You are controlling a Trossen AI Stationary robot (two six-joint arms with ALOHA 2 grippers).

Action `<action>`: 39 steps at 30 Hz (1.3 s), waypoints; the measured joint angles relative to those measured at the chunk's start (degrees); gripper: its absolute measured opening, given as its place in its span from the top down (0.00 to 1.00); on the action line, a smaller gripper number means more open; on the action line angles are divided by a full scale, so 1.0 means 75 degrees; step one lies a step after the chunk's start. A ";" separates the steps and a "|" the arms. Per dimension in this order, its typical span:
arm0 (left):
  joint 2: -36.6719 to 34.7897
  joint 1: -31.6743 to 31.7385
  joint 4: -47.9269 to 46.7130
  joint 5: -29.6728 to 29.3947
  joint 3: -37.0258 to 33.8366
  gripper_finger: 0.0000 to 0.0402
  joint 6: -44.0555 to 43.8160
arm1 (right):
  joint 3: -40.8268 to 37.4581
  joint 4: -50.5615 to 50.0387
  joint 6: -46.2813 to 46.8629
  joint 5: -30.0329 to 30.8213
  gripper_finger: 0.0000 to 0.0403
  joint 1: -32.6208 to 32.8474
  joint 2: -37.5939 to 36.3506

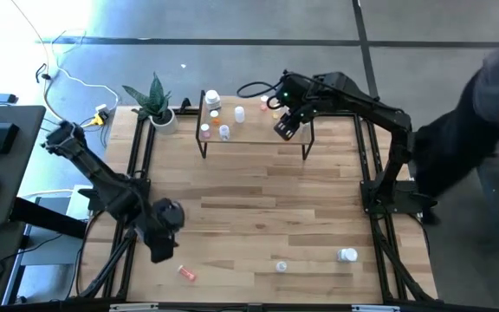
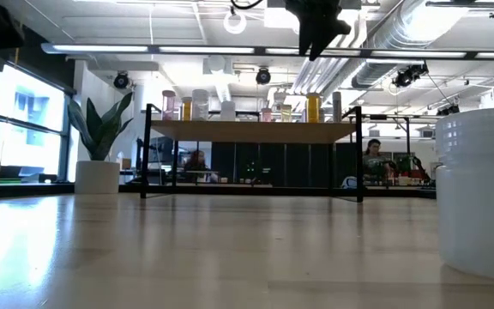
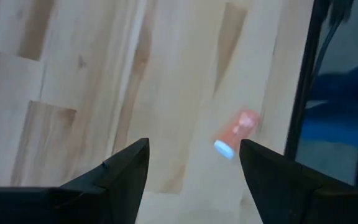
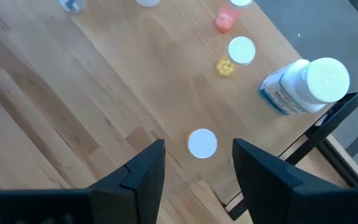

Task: Pick and place medicine bottles onto shelf by color
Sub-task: Put the pink transparent pill bottle on the shelf

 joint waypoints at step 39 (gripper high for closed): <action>0.3829 -0.1452 0.2453 -0.0027 -0.0003 0.40 0.3974 | -0.0006 0.0000 0.3562 0.0411 0.56 0.1918 0.0000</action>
